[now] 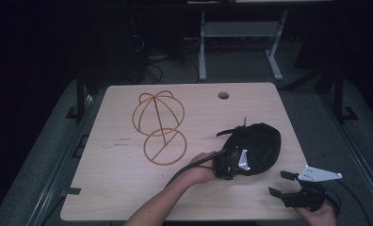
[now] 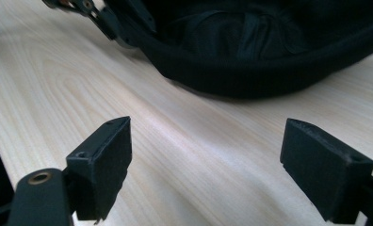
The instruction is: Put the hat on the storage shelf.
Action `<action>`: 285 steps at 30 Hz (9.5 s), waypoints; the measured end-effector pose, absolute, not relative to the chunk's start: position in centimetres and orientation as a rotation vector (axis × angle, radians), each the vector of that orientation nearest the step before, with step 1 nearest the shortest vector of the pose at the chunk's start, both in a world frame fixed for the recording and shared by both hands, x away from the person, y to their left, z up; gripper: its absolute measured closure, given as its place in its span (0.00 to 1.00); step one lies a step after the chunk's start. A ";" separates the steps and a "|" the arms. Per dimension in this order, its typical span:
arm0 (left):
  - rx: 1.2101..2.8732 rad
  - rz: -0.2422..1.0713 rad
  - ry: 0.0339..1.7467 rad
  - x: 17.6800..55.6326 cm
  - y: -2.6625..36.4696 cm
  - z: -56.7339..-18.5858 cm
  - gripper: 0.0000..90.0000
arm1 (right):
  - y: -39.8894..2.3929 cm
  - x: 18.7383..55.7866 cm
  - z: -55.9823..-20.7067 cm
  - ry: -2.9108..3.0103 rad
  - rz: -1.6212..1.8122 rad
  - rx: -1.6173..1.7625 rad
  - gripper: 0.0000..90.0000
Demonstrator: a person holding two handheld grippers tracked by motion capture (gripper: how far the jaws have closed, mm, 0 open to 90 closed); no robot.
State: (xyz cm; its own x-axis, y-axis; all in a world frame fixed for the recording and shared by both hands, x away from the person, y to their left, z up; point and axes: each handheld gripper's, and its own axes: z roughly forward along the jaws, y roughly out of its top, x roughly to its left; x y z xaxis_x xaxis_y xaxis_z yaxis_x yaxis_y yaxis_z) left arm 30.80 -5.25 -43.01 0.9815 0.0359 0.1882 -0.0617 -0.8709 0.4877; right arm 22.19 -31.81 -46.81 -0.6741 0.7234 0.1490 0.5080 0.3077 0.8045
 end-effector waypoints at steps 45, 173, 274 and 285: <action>2.134 -0.179 0.063 30.1 -2.1 -35.3 0.91 | -29.0 23.1 -44.2 2.065 1.511 1.065 0.35; 2.332 0.170 0.260 25.1 11.7 -43.7 0.51 | -5.7 38.1 -19.3 2.435 1.480 0.425 0.98; 2.290 0.182 0.313 25.5 12.4 -44.0 0.43 | -16.2 38.6 -29.6 2.443 1.516 0.864 0.44; 2.298 0.194 0.324 25.6 12.6 -44.0 0.42 | -18.1 38.0 -30.9 2.441 1.525 0.918 0.39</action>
State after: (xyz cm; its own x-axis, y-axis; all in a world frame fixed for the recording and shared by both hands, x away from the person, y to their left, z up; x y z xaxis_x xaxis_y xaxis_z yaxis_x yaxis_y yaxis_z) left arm 25.58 12.62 -43.95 0.9556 0.2922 0.0379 0.1710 -0.6547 0.7363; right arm 37.99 -18.08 -30.86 -0.8087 0.5498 0.2091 0.4290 0.3080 0.8492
